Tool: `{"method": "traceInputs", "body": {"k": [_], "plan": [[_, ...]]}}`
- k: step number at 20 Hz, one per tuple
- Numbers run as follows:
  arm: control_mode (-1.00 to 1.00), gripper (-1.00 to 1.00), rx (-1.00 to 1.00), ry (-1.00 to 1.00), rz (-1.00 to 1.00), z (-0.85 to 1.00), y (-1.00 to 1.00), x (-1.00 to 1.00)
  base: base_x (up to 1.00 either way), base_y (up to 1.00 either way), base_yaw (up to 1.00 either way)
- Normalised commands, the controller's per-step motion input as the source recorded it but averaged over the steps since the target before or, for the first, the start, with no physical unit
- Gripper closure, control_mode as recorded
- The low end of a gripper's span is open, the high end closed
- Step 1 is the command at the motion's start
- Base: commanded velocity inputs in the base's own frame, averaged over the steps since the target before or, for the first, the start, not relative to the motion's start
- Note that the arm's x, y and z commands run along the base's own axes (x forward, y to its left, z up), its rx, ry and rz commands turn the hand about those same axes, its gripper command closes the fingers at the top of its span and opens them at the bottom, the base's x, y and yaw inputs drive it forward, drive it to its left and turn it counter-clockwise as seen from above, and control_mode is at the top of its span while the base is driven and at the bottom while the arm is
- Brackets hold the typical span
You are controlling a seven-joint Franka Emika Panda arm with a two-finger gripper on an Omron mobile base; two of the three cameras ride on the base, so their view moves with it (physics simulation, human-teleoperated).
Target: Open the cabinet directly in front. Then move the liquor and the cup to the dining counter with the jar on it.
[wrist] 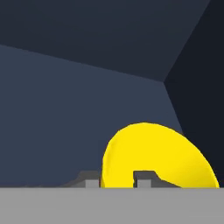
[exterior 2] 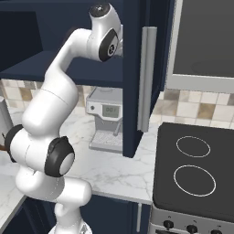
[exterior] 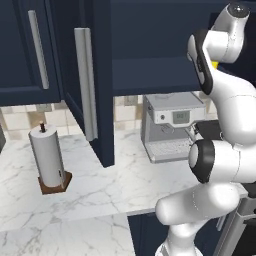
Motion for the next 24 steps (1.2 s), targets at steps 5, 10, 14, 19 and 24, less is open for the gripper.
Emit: {"method": "traceInputs", "body": {"k": [5, 10, 14, 19, 24], "plan": [[-1.00, 1.00, 0.00, -0.24, 0.00, 0.31, 0.00, 0.00, 0.00, 0.00, 0.00], [-1.00, 1.00, 0.00, -0.55, -0.04, 0.27, 0.00, -0.02, 0.00, 0.00, 0.00], [-1.00, 1.00, 0.00, 0.00, -0.01, 0.00, 0.00, -0.15, 0.00, 0.00, 0.00], [-1.00, 1.00, 0.00, -0.14, 0.05, 0.04, 0.04, -1.00, 0.00, 0.00, 0.00], [-1.00, 1.00, 0.00, -0.01, 0.18, 0.12, 0.28, -1.00, 0.00, 0.00, 0.00]]}}
